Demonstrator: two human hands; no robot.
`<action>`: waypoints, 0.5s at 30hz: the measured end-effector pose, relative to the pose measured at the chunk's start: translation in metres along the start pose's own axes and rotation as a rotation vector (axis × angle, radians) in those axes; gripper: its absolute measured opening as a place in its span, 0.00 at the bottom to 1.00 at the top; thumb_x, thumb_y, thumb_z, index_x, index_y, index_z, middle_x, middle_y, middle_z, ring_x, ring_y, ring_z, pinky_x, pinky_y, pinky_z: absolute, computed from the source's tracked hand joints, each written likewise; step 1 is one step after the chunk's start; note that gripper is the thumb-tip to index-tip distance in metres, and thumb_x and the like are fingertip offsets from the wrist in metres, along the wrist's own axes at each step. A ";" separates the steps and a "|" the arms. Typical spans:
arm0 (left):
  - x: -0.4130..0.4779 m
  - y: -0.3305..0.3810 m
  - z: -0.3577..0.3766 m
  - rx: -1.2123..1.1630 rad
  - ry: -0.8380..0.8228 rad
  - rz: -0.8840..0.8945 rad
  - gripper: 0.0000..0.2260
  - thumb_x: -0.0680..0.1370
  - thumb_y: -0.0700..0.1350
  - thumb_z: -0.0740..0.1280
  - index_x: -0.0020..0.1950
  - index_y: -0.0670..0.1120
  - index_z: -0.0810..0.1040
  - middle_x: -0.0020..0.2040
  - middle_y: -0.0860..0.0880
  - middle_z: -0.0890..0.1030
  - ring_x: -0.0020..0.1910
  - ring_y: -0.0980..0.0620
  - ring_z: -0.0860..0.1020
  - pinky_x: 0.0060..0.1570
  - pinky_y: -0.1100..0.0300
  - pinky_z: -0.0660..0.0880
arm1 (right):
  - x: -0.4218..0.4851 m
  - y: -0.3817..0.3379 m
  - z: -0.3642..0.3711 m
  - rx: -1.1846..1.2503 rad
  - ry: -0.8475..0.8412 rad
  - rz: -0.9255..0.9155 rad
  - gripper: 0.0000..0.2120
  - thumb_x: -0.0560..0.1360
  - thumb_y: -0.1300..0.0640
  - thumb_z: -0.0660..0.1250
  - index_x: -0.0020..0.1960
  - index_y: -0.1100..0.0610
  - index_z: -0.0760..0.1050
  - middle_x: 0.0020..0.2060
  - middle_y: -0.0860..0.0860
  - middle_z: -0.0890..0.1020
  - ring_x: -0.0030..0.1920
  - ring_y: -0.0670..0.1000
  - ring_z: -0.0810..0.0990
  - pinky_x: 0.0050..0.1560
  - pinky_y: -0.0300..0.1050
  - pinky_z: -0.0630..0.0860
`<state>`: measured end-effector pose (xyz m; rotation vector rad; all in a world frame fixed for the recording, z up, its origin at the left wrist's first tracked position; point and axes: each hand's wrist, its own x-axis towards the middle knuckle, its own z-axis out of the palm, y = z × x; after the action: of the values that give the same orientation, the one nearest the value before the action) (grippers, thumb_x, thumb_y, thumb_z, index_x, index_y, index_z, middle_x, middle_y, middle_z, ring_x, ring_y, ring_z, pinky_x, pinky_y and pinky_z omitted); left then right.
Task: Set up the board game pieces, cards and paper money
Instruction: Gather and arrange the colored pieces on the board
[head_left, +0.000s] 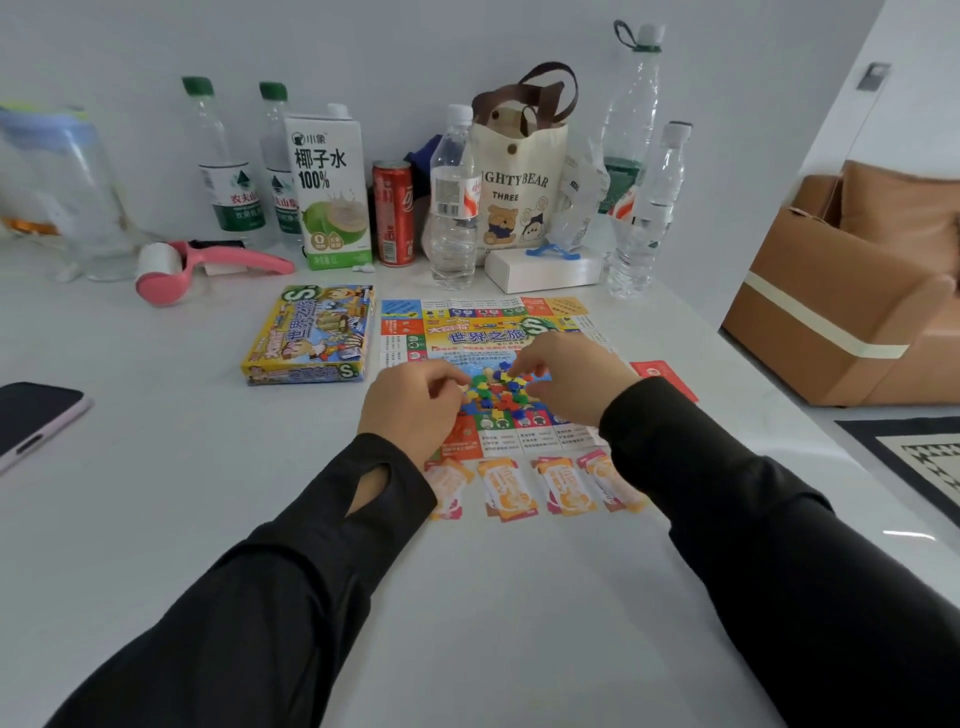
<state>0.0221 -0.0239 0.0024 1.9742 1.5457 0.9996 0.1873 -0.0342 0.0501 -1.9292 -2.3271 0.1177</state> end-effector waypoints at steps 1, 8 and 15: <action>0.001 -0.001 -0.001 -0.039 -0.001 -0.025 0.10 0.78 0.42 0.59 0.49 0.48 0.81 0.45 0.50 0.83 0.46 0.52 0.79 0.49 0.57 0.76 | 0.004 -0.003 0.000 -0.009 -0.033 -0.008 0.15 0.77 0.60 0.63 0.63 0.52 0.75 0.59 0.51 0.76 0.58 0.51 0.74 0.57 0.43 0.70; 0.002 -0.002 0.001 -0.040 0.001 -0.019 0.10 0.78 0.41 0.60 0.49 0.47 0.81 0.46 0.49 0.83 0.47 0.51 0.79 0.51 0.53 0.77 | 0.016 -0.010 0.005 -0.075 -0.137 -0.052 0.13 0.76 0.58 0.65 0.60 0.51 0.78 0.58 0.51 0.74 0.57 0.51 0.73 0.52 0.39 0.66; 0.001 -0.001 0.000 -0.021 -0.012 -0.018 0.10 0.78 0.42 0.60 0.52 0.46 0.81 0.48 0.48 0.83 0.48 0.51 0.79 0.52 0.52 0.76 | 0.021 -0.012 0.006 -0.099 -0.146 -0.018 0.11 0.75 0.57 0.66 0.57 0.51 0.79 0.60 0.51 0.73 0.59 0.53 0.72 0.54 0.40 0.66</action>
<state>0.0218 -0.0226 0.0015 1.9447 1.5377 0.9907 0.1709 -0.0161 0.0465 -2.0083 -2.4864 0.1496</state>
